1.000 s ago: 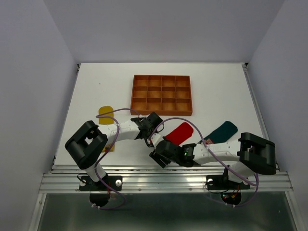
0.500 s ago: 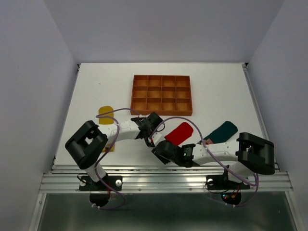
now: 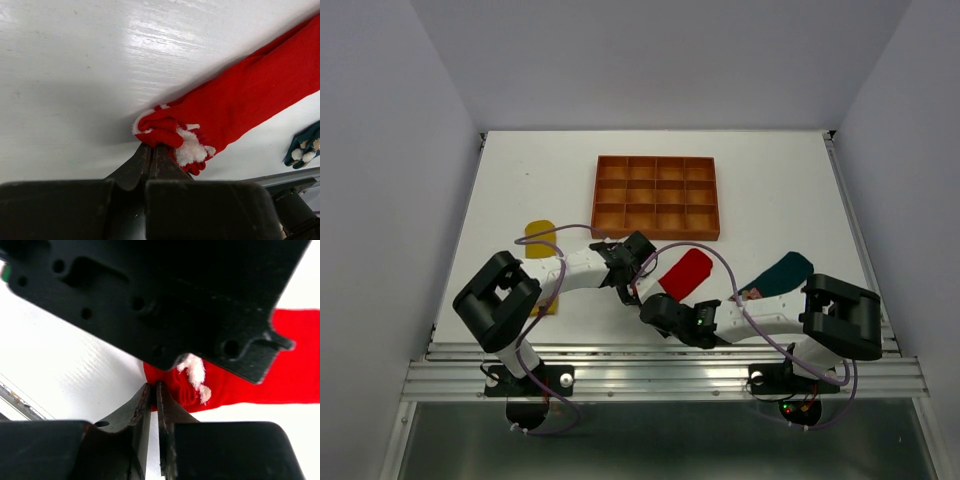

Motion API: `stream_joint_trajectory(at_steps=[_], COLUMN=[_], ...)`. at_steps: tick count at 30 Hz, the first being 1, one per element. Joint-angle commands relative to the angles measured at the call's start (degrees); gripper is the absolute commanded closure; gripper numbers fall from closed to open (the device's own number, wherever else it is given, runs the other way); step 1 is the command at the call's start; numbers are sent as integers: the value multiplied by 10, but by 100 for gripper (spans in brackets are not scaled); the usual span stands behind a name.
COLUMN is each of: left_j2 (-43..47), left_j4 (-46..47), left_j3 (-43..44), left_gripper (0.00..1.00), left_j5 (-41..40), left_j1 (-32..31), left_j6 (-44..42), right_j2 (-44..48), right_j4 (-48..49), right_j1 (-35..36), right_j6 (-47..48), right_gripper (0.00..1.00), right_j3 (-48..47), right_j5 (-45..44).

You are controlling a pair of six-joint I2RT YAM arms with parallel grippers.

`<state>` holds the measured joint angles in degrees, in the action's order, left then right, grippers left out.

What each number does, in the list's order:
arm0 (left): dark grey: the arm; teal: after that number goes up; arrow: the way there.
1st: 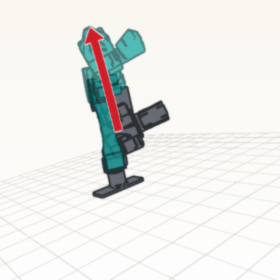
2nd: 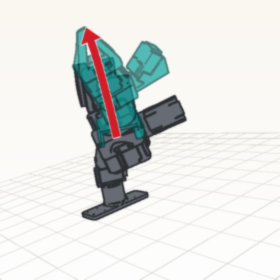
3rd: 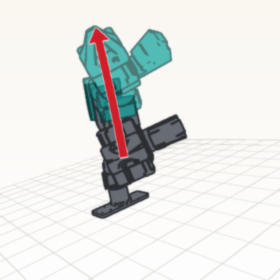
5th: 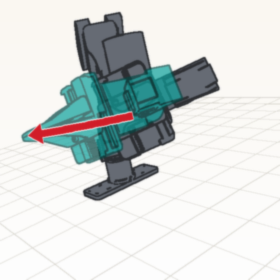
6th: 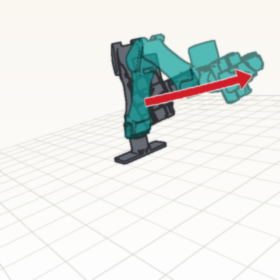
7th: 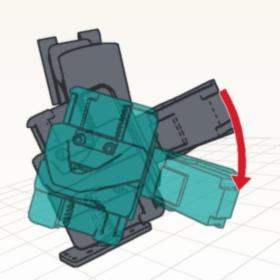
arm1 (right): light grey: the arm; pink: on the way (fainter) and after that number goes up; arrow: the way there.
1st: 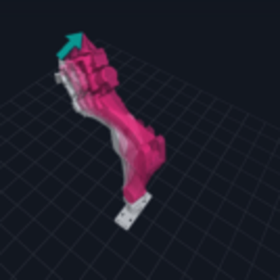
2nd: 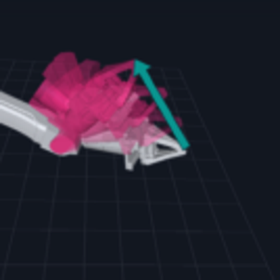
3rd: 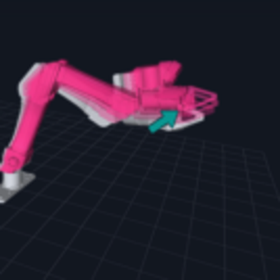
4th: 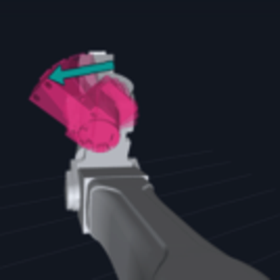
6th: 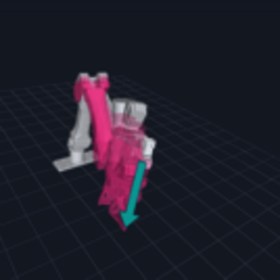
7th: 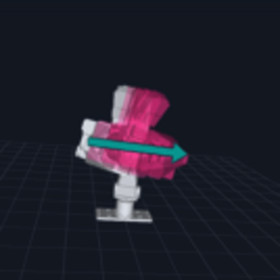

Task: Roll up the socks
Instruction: Pick up the sock at the center of the board.

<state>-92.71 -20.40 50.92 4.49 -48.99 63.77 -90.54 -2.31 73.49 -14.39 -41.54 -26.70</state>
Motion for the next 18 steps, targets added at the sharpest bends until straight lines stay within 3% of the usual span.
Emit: stream_joint_trajectory(at_steps=[1,5,9,12,18], left_j2=[18,25,59,96,156], left_j4=[-80,-81,-83,-84,-82], left_j3=[-3,-3,-13,-20,-57], left_gripper=[100,95,71,59,51], left_j5=[-39,-39,-70,-84,-90], left_j1=[-14,-14,-14,-10,3], left_j6=[-14,-15,-1,8,17], right_j2=[-26,-19,-1,16,37], right_j4=[-17,-17,-8,3,3], right_j1=[-12,-12,-12,-17,-63], right_j6=[-17,-13,-16,-27,-63], right_gripper=[90,99,99,99,99], right_j3=[-6,-7,-6,-6,-7], right_j5=[-11,-7,65,112,237])
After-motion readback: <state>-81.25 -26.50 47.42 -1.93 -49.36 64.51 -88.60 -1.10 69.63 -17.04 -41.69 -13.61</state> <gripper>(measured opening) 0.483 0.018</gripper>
